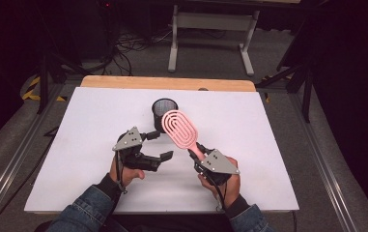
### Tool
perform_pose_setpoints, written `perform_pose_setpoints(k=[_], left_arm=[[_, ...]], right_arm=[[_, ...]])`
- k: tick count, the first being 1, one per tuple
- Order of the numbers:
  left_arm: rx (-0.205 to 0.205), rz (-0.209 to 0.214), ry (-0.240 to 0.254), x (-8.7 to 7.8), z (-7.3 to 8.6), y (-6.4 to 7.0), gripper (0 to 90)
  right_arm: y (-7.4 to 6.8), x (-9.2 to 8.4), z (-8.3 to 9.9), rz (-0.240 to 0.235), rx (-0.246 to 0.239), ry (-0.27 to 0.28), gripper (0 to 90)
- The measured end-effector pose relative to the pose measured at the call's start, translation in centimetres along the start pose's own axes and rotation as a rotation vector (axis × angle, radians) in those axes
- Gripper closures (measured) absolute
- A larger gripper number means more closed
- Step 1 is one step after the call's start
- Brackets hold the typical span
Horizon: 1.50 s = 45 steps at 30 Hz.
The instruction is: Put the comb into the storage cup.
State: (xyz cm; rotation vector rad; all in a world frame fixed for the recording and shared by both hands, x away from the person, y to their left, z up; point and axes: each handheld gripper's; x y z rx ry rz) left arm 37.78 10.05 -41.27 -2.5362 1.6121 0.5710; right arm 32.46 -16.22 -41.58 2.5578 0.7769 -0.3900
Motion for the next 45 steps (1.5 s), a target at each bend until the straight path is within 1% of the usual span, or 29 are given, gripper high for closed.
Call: perform_pose_setpoints(k=[1,3,7,9,12,14,16,17,19,21,24,26,28,29,30,33,35,39,45], left_arm=[[0.004,0.002,-0.002,0.2,0.0,0.0,13.7],[-0.006,0.019,-0.009,0.6,-0.1,0.1,13.8],[-0.024,0.03,-0.016,1.1,-0.1,0.1,14.2],[-0.025,0.03,-0.017,1.2,-0.1,0.2,14.5],[-0.035,0.04,-0.01,1.5,-0.2,0.3,17.0],[-0.042,0.054,-0.006,1.7,-0.2,0.4,18.6],[-0.045,0.056,0.004,1.8,-0.3,0.5,20.4],[-0.045,0.059,0.008,1.8,-0.3,0.6,21.9],[-0.042,0.054,0.019,1.6,-0.3,0.6,24.2],[-0.044,0.058,0.041,1.3,-0.2,0.4,28.0],[-0.054,0.068,0.071,0.9,-0.3,0.3,36.2],[-0.054,0.073,0.082,0.7,-0.3,0.3,42.3],[-0.056,0.087,0.092,0.6,-0.3,0.3,46.0],[-0.047,0.093,0.094,0.5,-0.3,0.3,49.0],[-0.046,0.094,0.094,0.6,-0.3,0.3,50.1],[-0.04,0.102,0.101,0.5,-0.3,0.5,52.3],[-0.027,0.11,0.108,0.3,-0.4,0.6,56.7],[-0.015,0.126,0.119,0.2,-0.5,0.8,59.6],[0.029,0.132,0.118,-0.1,-0.8,1.5,62.1]], right_arm=[[-0.2,0.0,0.0,-0.004,-0.005,0.002,69.1],[-0.6,0.1,-0.1,-0.017,-0.019,0.007,69.1],[-1.1,0.2,-0.1,-0.028,-0.035,0.006,69.1],[-1.2,0.2,-0.1,-0.03,-0.036,0.009,69.1],[-1.6,0.4,0.0,-0.039,-0.05,0.007,69.1],[-1.8,0.5,0.0,-0.045,-0.059,0.003,69.1],[-2.2,0.7,0.1,-0.052,-0.068,0.0,69.1],[-2.6,0.8,0.1,-0.053,-0.089,-0.002,69.0],[-2.9,0.9,0.1,-0.054,-0.104,-0.004,69.1],[-2.9,0.9,0.1,-0.053,-0.107,-0.002,69.1],[-2.9,1.0,0.2,-0.046,-0.101,-0.011,69.2],[-2.9,1.0,0.3,-0.044,-0.106,-0.014,69.2],[-3.0,1.1,0.2,-0.04,-0.116,-0.017,69.1],[-3.1,1.1,0.2,-0.036,-0.126,-0.022,69.1],[-3.2,1.1,0.3,-0.031,-0.133,-0.025,69.1],[-3.2,1.2,0.3,-0.03,-0.132,-0.027,69.1],[-3.2,1.2,0.3,-0.026,-0.134,-0.029,69.2],[-3.2,1.2,0.3,-0.028,-0.136,-0.024,69.4],[-3.2,1.2,0.3,-0.031,-0.138,-0.02,69.2]])
Point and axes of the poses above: each handheld gripper's, and its own axes: x roughly forward along the jaws, z roughly out of its underside, y roughly to its right, and after that the axes turned 8 degrees about -y, right-handed
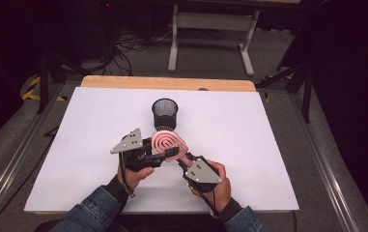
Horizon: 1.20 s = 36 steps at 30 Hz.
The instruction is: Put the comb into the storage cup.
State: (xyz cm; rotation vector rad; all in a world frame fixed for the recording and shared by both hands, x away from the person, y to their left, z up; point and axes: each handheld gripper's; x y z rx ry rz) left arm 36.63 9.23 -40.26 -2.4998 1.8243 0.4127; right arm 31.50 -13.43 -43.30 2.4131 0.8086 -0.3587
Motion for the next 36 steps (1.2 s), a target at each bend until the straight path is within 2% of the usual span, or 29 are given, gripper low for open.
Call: perform_pose_setpoints(k=[5,19,27,36], left_arm=[[0.009,-0.018,0.026,-0.7,-0.4,0.0,62.7],[0.01,-0.067,0.038,-2.1,-0.9,-0.6,62.8],[0.011,-0.092,0.051,-3.1,-1.1,-1.0,62.8],[0.005,-0.139,0.068,-4.7,-1.2,-1.9,62.8]], right_arm=[[0.1,-0.1,0.0,-0.006,0.001,0.002,67.0],[0.5,-0.3,0.2,-0.025,0.026,0.004,60.7],[1.3,-0.7,0.5,-0.023,0.047,0.014,57.7],[2.5,-1.4,1.0,-0.016,0.066,0.039,49.2]])
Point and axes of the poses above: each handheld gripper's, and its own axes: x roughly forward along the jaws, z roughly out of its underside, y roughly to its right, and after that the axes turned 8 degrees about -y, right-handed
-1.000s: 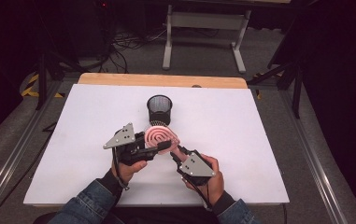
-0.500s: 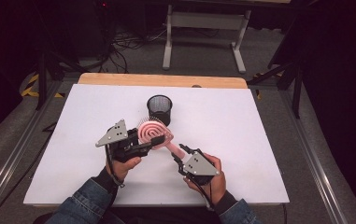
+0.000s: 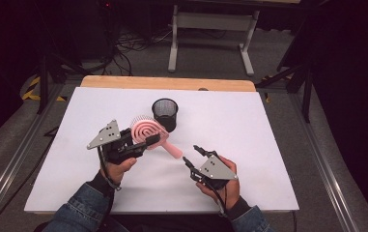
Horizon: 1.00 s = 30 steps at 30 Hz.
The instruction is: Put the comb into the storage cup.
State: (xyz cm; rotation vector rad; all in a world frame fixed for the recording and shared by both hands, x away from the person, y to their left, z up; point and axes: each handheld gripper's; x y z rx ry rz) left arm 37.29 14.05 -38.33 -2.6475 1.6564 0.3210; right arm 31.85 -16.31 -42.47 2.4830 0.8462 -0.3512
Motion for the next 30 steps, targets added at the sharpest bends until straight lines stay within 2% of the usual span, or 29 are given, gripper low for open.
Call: perform_pose_setpoints(k=[9,12,21,25,28,30], left_arm=[[-0.008,-0.045,0.012,-1.3,-0.1,-1.0,62.8],[-0.01,-0.058,0.017,-1.7,-0.2,-1.2,62.8],[-0.017,-0.081,0.03,-2.5,-0.3,-1.7,62.8],[-0.017,-0.097,0.042,-3.2,-0.5,-1.9,62.8],[-0.007,-0.105,0.048,-3.5,-0.8,-1.9,62.8],[-0.008,-0.112,0.061,-3.9,-1.1,-2.0,62.7]], right_arm=[[1.1,-0.7,0.9,0.043,0.007,-0.006,36.1],[1.7,-1.0,1.3,0.057,0.026,-0.003,30.2],[3.1,-1.9,2.5,0.102,0.053,0.018,20.0],[3.6,-2.4,3.0,0.13,0.049,-0.001,14.8],[3.9,-2.7,3.3,0.125,0.059,0.004,14.2],[4.1,-2.9,3.5,0.126,0.064,0.004,10.4]])
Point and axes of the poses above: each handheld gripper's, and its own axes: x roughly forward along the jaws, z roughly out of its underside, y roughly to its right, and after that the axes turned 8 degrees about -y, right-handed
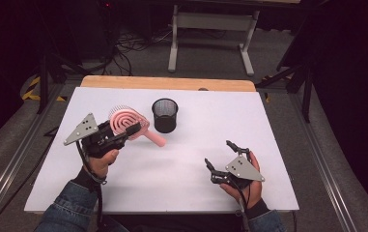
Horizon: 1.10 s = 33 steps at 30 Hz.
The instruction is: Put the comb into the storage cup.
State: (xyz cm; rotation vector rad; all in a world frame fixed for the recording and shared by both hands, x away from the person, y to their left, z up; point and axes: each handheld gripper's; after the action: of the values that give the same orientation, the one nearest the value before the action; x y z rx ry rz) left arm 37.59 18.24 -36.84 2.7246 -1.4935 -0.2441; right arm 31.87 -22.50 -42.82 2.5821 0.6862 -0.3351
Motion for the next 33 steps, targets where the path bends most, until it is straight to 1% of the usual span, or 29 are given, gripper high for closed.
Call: perform_pose_setpoints(k=[1,2,3,5,8,11,12,13,18,20,21,23,24,26,29,30,33], left_arm=[[0.0,0.0,0.0,0.0,0.0,0.0,62.7],[0.003,-0.008,0.007,-0.3,-0.3,-0.1,62.7],[0.003,-0.013,0.016,-0.5,-0.5,-0.3,62.7],[0.004,-0.017,0.018,-0.7,-0.7,-0.4,62.7],[0.018,-0.043,0.015,-1.0,-1.5,-0.7,62.7],[0.033,-0.062,0.021,-1.5,-2.6,-1.1,62.7],[0.036,-0.067,0.021,-1.5,-2.9,-1.2,62.7],[0.038,-0.07,0.02,-1.6,-3.1,-1.3,62.8],[0.056,-0.093,0.027,-1.6,-5.0,-1.9,62.8],[0.069,-0.101,0.025,-1.4,-5.8,-2.0,62.7],[0.08,-0.104,0.022,-1.3,-6.5,-2.1,62.8],[0.092,-0.111,0.015,-1.0,-7.1,-2.2,62.7],[0.101,-0.118,0.01,-0.7,-7.6,-2.3,62.8],[0.113,-0.121,0.001,-0.3,-8.4,-2.5,62.7],[0.124,-0.128,-0.009,0.5,-9.1,-2.6,62.7],[0.129,-0.128,-0.016,1.1,-9.5,-2.7,62.7],[0.137,-0.131,-0.032,2.1,-10.0,-2.9,62.7]], right_arm=[[0.0,0.0,0.0,0.0,0.0,0.0,10.4],[0.3,-0.3,0.3,0.01,0.009,-0.005,6.9],[0.4,-0.4,0.4,0.01,0.014,-0.006,6.4],[0.6,-0.5,0.5,0.014,0.016,-0.006,6.4],[1.2,-1.0,1.0,0.022,0.032,-0.009,5.5],[1.5,-1.2,1.4,0.032,0.043,-0.015,6.2],[1.5,-1.3,1.5,0.046,0.037,-0.026,7.0],[1.6,-1.3,1.5,0.05,0.032,-0.027,7.0],[1.8,-1.4,1.8,0.052,0.035,-0.035,7.0],[1.9,-1.5,1.8,0.052,0.037,-0.032,7.2],[1.9,-1.5,1.8,0.052,0.037,-0.031,7.3],[1.8,-1.5,1.8,0.048,0.034,-0.028,7.3],[1.8,-1.5,1.8,0.047,0.031,-0.03,7.3],[1.8,-1.5,1.8,0.047,0.032,-0.03,7.3],[1.8,-1.5,1.8,0.047,0.031,-0.029,7.3],[1.8,-1.4,1.8,0.046,0.031,-0.029,7.3],[1.9,-1.5,1.9,0.045,0.032,-0.029,7.6]])
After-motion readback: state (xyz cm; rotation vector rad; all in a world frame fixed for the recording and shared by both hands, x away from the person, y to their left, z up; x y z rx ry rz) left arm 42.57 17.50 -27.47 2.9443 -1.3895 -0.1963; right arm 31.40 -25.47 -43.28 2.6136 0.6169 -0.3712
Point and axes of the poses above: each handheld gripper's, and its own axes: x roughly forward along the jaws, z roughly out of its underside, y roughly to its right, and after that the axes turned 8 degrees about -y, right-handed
